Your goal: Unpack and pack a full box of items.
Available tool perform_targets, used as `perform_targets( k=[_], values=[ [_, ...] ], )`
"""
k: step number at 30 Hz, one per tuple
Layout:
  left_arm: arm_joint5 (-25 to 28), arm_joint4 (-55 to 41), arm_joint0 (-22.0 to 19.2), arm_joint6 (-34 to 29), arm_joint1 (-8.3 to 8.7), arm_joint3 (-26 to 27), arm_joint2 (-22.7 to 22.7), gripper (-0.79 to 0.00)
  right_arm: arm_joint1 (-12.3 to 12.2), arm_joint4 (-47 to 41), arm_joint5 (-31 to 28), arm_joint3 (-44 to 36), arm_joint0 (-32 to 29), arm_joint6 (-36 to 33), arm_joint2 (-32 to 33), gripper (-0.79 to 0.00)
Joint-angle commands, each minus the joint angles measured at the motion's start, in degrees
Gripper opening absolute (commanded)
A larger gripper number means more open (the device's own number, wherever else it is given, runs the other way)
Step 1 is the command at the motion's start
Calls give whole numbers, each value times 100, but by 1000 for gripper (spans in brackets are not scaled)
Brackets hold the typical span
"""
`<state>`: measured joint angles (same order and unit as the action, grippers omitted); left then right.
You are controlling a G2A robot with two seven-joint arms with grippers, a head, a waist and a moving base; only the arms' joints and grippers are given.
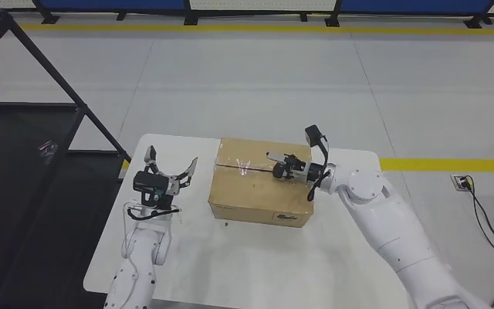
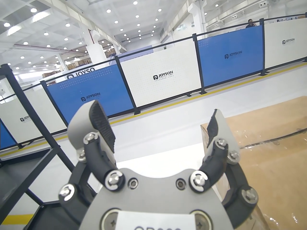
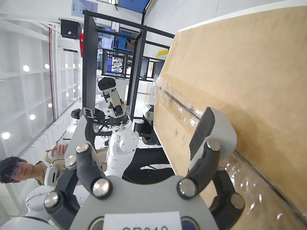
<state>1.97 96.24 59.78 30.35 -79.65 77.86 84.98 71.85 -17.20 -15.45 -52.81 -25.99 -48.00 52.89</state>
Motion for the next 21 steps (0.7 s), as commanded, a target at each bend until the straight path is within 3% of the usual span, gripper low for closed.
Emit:
perform_targets(
  k=[1, 21],
  values=[
    [1, -17, 13, 7, 9, 5, 17, 0, 43, 12, 41, 53, 50, -3, -75, 0],
    [-64, -294, 331, 98, 111, 109, 325, 0, 626, -313, 203, 1066, 662, 131, -676, 0]
  ],
)
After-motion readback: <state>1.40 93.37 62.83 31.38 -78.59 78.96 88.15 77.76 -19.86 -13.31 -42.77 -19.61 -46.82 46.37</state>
